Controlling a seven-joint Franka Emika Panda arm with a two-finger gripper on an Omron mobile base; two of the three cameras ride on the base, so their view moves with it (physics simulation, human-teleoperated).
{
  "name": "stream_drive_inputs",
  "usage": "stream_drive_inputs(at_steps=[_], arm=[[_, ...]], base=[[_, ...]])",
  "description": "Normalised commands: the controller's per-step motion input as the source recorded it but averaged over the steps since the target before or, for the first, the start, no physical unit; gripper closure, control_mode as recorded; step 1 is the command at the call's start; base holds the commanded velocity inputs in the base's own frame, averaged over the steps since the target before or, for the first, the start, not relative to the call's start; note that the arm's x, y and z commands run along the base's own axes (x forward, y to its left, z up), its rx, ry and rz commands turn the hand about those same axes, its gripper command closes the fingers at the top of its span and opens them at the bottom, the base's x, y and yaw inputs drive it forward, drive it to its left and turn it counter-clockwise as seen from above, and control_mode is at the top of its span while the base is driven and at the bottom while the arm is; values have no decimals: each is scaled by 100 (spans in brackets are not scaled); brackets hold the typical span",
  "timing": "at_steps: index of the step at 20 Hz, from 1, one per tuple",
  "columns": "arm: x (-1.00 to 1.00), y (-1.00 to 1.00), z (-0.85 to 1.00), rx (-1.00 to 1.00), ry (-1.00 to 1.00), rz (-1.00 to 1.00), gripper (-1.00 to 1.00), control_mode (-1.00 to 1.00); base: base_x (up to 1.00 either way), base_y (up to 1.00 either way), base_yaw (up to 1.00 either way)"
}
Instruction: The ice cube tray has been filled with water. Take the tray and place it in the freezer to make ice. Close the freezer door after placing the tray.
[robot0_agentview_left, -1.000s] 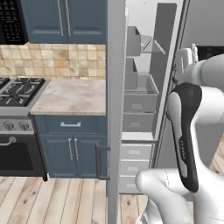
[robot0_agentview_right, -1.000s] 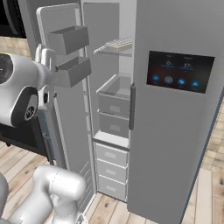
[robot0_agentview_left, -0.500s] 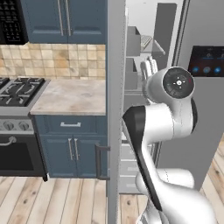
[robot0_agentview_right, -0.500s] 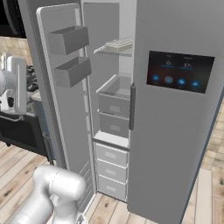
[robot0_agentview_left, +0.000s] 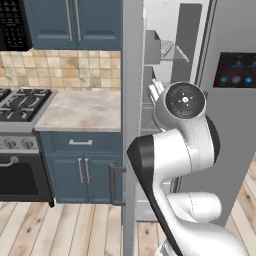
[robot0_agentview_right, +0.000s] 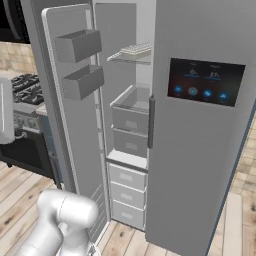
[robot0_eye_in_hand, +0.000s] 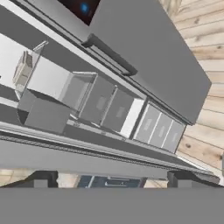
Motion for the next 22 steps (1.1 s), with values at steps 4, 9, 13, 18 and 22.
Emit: stream_drive_inputs(at_steps=[4,9,13,18,22], arm=[[-45,27,-15,-26,39,29,-100,-100],[-2,41,-53,-33,53,40,-100,-100],[6,38,-86,-40,54,37,-100,-100],[7,32,-98,-45,27,21,-100,-100],[20,9,-59,-36,2,6,-100,-100]], base=[[0,0,0],[0,0,0],[0,0,0],[0,0,0],[0,0,0]])
